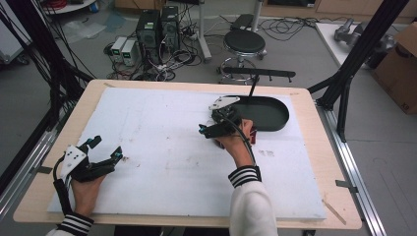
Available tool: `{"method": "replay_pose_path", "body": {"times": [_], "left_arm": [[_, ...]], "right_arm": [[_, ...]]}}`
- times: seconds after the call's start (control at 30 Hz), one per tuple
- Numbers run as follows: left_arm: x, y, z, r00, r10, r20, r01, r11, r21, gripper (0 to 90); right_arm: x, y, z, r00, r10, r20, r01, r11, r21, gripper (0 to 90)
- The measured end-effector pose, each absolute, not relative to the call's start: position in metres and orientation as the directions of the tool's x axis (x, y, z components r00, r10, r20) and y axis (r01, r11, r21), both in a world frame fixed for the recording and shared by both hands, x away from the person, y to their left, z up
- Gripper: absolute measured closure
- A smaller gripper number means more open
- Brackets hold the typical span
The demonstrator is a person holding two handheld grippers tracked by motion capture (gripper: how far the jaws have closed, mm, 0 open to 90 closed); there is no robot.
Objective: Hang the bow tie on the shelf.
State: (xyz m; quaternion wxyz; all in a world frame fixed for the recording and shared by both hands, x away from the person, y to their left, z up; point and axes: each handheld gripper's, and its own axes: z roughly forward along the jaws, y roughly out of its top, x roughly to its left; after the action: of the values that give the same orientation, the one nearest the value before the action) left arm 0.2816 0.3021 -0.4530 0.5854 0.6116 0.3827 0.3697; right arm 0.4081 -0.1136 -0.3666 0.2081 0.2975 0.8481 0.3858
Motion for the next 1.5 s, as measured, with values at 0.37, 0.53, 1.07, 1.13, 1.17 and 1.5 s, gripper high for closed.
{"method": "replay_pose_path", "body": {"times": [0.37, 0.53, 1.07, 1.13, 1.17, 1.5], "left_arm": [[0.282, 0.302, -0.453, 0.435, 0.900, 0.002, 0.035, -0.019, 0.999, 14.2], [0.282, 0.302, -0.453, 0.435, 0.900, 0.003, 0.034, -0.019, 0.999, 14.1], [0.282, 0.303, -0.453, 0.434, 0.901, -0.001, 0.040, -0.018, 0.999, 14.1], [0.282, 0.303, -0.453, 0.434, 0.901, -0.001, 0.040, -0.018, 0.999, 14.2], [0.282, 0.303, -0.453, 0.434, 0.901, -0.001, 0.040, -0.018, 0.999, 14.2], [0.282, 0.303, -0.453, 0.433, 0.901, -0.003, 0.041, -0.017, 0.999, 14.2]], "right_arm": [[0.429, -0.106, -0.380, -0.736, 0.673, -0.070, 0.432, 0.547, 0.717, 24.6], [0.434, -0.104, -0.389, -0.742, 0.668, -0.059, 0.468, 0.580, 0.667, 30.1], [0.447, -0.103, -0.411, -0.736, 0.674, -0.058, 0.541, 0.638, 0.548, 54.6], [0.448, -0.104, -0.412, -0.734, 0.676, -0.064, 0.545, 0.643, 0.539, 55.8], [0.448, -0.104, -0.412, -0.734, 0.676, -0.064, 0.545, 0.643, 0.539, 55.8], [0.451, -0.110, -0.418, -0.734, 0.678, -0.035, 0.578, 0.652, 0.491, 61.1]]}}
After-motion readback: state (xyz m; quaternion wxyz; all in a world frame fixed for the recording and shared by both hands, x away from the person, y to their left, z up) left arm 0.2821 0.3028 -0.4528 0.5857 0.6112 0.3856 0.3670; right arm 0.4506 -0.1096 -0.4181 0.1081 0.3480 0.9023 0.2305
